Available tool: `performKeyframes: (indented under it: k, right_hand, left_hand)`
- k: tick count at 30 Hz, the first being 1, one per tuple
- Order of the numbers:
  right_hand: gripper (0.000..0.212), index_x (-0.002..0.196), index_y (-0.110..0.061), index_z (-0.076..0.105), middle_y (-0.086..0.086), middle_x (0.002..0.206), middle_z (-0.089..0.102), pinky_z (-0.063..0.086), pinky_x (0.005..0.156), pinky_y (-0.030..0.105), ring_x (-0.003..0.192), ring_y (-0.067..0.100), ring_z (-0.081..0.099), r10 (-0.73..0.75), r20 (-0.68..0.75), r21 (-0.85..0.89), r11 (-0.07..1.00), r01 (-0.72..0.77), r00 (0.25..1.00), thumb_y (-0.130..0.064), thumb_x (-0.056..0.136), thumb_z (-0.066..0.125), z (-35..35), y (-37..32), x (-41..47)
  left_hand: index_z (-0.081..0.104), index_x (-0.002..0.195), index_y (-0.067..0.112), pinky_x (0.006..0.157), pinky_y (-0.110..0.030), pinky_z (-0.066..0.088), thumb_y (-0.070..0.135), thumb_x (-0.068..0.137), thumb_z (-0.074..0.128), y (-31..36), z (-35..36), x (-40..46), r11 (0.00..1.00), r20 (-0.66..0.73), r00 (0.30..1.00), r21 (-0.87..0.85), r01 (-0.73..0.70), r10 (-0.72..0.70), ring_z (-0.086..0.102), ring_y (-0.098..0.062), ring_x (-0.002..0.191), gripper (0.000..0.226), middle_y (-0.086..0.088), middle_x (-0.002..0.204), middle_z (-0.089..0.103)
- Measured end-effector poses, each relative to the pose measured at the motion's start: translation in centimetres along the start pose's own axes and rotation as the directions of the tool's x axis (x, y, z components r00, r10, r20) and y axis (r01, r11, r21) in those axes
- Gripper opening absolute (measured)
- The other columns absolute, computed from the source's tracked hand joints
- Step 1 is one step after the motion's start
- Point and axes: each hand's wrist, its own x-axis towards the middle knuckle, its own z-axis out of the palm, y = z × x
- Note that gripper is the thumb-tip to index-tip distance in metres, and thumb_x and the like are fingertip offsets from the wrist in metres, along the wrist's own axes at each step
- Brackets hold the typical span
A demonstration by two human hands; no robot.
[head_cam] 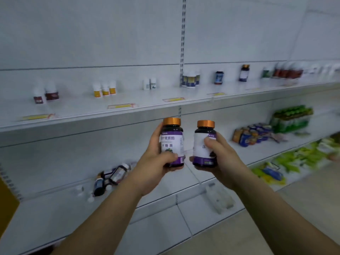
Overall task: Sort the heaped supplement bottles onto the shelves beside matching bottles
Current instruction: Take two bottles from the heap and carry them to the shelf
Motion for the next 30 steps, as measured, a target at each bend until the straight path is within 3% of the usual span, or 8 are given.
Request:
performKeyframes:
  k: [3,7,12,17,20,23,25,30]
  right_hand:
    - [0.038,0.126,-0.034,0.049,0.008,0.118,0.063,0.054,0.086,0.050,0.105,0.035,0.064,-0.079,-0.035,-0.069,0.995,0.077,0.996,-0.027,0.090,0.059,-7.8,-3.3,-0.4]
    - [0.043,0.119,-0.033,0.054,0.010,0.110,0.064,0.048,0.094,0.058,0.105,0.037,0.062,-0.180,-0.124,-0.153,0.975,0.160,0.976,-0.023,0.080,0.067,-17.1,-7.2,-1.1]
    - [0.032,0.104,-0.039,0.054,0.009,0.112,0.060,0.047,0.096,0.054,0.108,0.034,0.058,-0.224,-0.203,-0.188,0.964,0.187,0.953,-0.010,0.091,0.057,-25.9,-10.3,-0.7]
    - [0.017,0.107,-0.038,0.050,0.006,0.115,0.059,0.050,0.089,0.046,0.105,0.027,0.059,-0.250,-0.319,-0.210,0.959,0.189,0.914,-0.027,0.095,0.055,-32.8,-11.9,2.3]
    - [0.022,0.115,-0.037,0.047,0.003,0.114,0.061,0.050,0.092,0.046,0.104,0.024,0.060,-0.239,-0.330,-0.259,0.953,0.156,0.913,-0.034,0.094,0.054,-36.7,-12.6,5.7]
    - [0.018,0.108,-0.037,0.051,0.004,0.114,0.063,0.048,0.094,0.048,0.106,0.026,0.061,-0.247,-0.303,-0.296,0.943,0.155,0.921,-0.032,0.092,0.059,-40.2,-13.5,10.2]
    - [0.021,0.107,-0.037,0.053,0.004,0.113,0.063,0.048,0.093,0.047,0.106,0.026,0.061,-0.279,-0.294,-0.357,0.919,0.165,0.914,-0.031,0.089,0.062,-42.5,-14.2,13.8]
    - [0.034,0.120,-0.029,0.053,0.001,0.108,0.062,0.050,0.084,0.039,0.098,0.022,0.062,-0.311,-0.293,-0.425,0.890,0.168,0.904,-0.029,0.088,0.065,-47.2,-17.0,22.4]
  left_hand:
    - [0.037,0.133,0.046,0.066,-0.034,0.055,-0.019,0.082,0.041,-0.5,7.4,3.6,0.999,0.067,0.997,-0.023,-0.045,0.046,0.065,-0.024,0.085,0.083,-0.008,0.111,0.063]
    - [0.032,0.140,0.045,0.075,-0.037,0.055,-0.019,0.082,0.050,-1.7,16.0,8.0,0.994,0.105,0.989,-0.034,-0.102,0.105,0.068,-0.022,0.090,0.089,-0.005,0.110,0.066]
    - [0.027,0.142,0.045,0.074,-0.038,0.057,-0.017,0.081,0.056,-2.6,24.3,12.7,0.996,0.166,0.982,-0.004,-0.091,0.091,0.070,-0.020,0.086,0.092,-0.008,0.112,0.062]
    - [0.029,0.140,0.046,0.083,-0.055,0.053,-0.015,0.084,0.051,-4.1,30.5,18.2,0.998,0.235,0.971,0.052,-0.045,0.032,0.070,-0.024,0.077,0.086,-0.004,0.100,0.066]
    - [0.031,0.139,0.045,0.088,-0.062,0.045,-0.011,0.089,0.042,-5.5,33.4,22.6,1.000,0.236,0.972,0.020,0.003,-0.008,0.066,-0.027,0.076,0.077,0.000,0.087,0.069]
    - [0.034,0.139,0.045,0.081,-0.054,0.050,-0.009,0.090,0.040,-6.9,35.5,28.1,1.000,0.240,0.971,-0.007,0.013,-0.011,0.068,-0.020,0.068,0.073,0.000,0.088,0.070]
    - [0.033,0.140,0.044,0.079,-0.046,0.055,-0.008,0.089,0.043,-7.5,36.5,31.9,1.000,0.227,0.974,0.023,-0.016,0.010,0.069,-0.017,0.074,0.074,-0.002,0.098,0.066]
    - [0.029,0.142,0.042,0.082,-0.045,0.056,-0.007,0.089,0.052,-7.9,38.5,41.4,0.996,0.164,0.986,0.081,-0.038,0.024,0.065,-0.020,0.089,0.076,-0.002,0.101,0.062]
